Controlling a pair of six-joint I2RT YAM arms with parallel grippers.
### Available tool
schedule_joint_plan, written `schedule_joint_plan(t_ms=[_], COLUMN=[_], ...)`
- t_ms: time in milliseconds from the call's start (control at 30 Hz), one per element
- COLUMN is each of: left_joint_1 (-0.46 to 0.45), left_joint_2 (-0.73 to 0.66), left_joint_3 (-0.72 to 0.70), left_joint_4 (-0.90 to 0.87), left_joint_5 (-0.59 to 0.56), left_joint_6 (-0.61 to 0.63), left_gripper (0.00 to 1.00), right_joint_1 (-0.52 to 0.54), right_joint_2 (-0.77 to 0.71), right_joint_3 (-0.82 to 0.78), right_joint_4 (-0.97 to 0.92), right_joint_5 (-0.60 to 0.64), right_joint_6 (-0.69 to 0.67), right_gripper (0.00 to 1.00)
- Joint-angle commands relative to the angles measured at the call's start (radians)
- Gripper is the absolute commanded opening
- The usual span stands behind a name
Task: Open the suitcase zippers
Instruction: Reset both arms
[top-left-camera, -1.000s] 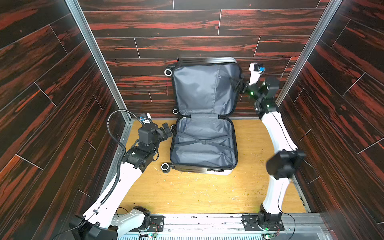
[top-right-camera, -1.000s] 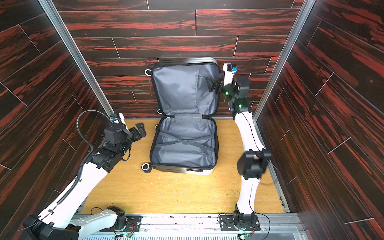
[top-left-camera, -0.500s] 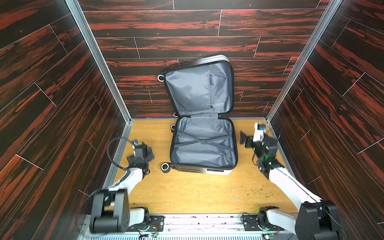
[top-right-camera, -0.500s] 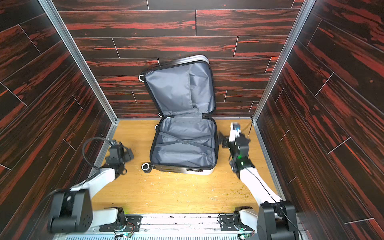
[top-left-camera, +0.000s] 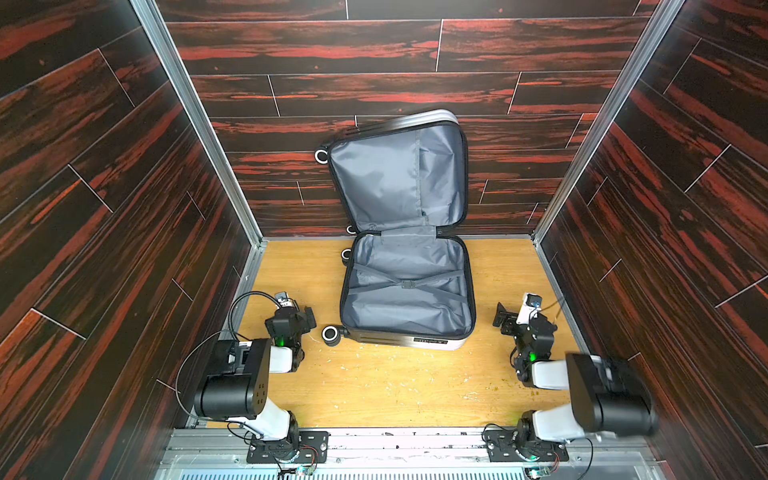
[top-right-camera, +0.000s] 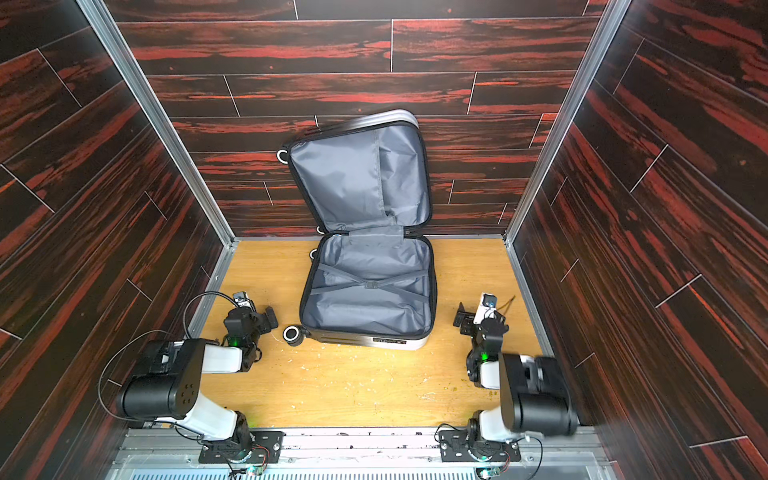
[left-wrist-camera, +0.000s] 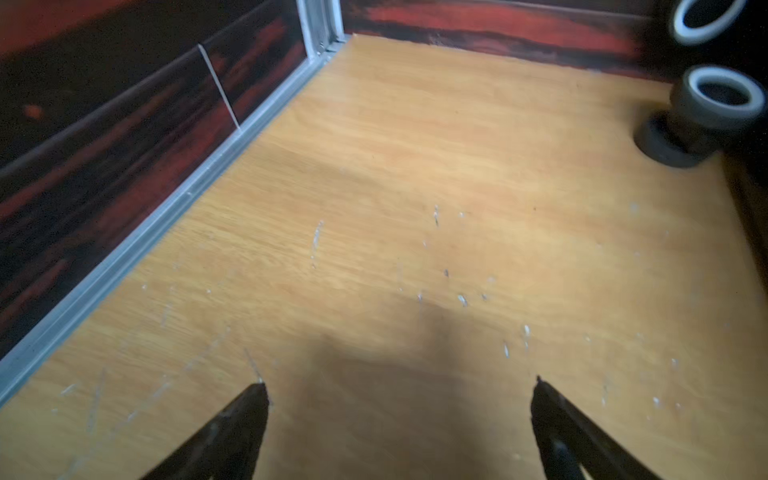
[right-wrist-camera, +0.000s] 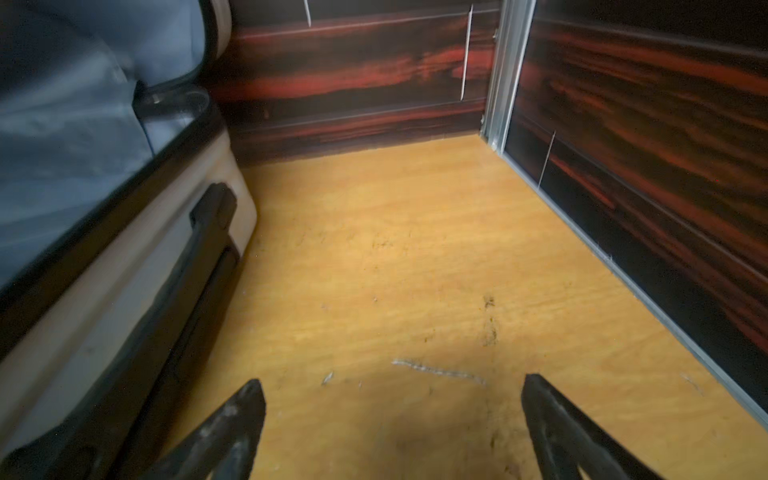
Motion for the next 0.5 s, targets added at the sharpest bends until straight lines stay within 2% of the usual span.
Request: schedule_joint_plan(t_ms=[0,67,133,167,467], left_joint_1=[0.005,0.005,0.005,0.005,0.004], left_joint_2=[-0.005,-0.014,-0.036,-0.026,-0.037], left_joint_3=[0.027,0.041,0.066,0.063,0.057], left_joint_4=[0.113,0.071,-0.023,0.0,0.0], left_joint_5=[0.079,0.082,0.085,0.082,0.076], left_joint_6=[0.047,0.051,0.049,0.047,0.044], left_gripper=[1.0,1.0,1.0,1.0,1.0], right_joint_1=[-0.014,-0.014,-0.014,-0.014,-0.013], right_joint_2=[0.005,0.028,0.02,0.02,0.016], right_joint_3=[0.006,0.06,0.127,0.15,0.135], right_joint_4=[0.122,0.069,-0.072,-0.119,-0.086], right_joint_5=[-0.064,-0.148,-0.132,-0.129,-0.096], right_joint_6=[0.009,-0.02,-0.012,-0.013,-0.008], right_gripper=[0.98,0.99,0.98,0.98,0.98])
